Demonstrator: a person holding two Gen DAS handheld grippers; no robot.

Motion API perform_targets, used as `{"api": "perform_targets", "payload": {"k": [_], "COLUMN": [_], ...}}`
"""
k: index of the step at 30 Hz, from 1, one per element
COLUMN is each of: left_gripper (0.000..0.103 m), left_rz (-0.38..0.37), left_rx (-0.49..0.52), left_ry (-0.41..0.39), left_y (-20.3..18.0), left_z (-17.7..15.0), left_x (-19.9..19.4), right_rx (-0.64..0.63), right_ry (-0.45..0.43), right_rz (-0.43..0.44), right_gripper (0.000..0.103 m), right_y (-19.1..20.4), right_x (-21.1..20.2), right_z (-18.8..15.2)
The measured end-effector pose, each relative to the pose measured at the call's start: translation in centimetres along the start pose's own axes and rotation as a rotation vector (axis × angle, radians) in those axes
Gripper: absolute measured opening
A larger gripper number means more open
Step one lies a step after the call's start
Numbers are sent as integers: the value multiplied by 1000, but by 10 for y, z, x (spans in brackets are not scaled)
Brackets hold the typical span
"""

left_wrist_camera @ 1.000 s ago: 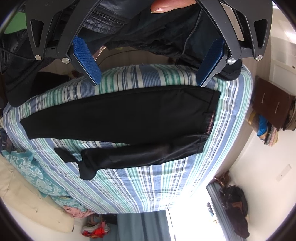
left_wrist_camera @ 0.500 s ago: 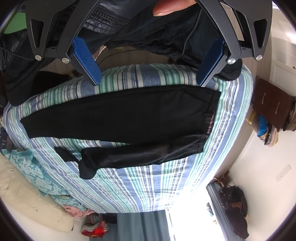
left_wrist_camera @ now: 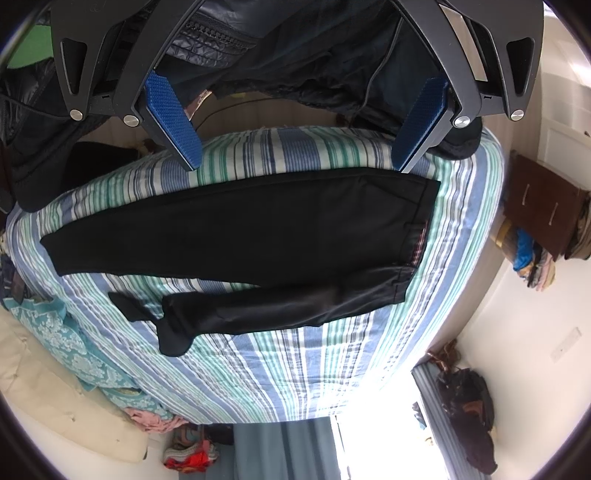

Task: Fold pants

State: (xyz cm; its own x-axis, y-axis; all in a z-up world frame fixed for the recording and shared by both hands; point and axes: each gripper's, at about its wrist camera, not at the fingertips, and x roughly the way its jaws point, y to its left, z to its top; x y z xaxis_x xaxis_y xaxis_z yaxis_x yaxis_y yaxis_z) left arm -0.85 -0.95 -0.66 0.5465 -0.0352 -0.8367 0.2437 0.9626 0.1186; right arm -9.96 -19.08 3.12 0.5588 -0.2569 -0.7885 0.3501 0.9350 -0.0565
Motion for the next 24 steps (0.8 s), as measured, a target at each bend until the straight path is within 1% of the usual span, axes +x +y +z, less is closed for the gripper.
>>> {"api": "perform_targets", "payload": {"k": [24], "left_gripper": [102], "left_rz": [4], "left_rx": [5], "left_ry": [3], "left_y": [0], "left_z": [-3], "left_x": [1], "right_rx": [-10], "right_ry": [17], "right_rz": [4], "right_gripper": [103], "right_y": [4], "right_x": [6], "right_z": [-2]}}
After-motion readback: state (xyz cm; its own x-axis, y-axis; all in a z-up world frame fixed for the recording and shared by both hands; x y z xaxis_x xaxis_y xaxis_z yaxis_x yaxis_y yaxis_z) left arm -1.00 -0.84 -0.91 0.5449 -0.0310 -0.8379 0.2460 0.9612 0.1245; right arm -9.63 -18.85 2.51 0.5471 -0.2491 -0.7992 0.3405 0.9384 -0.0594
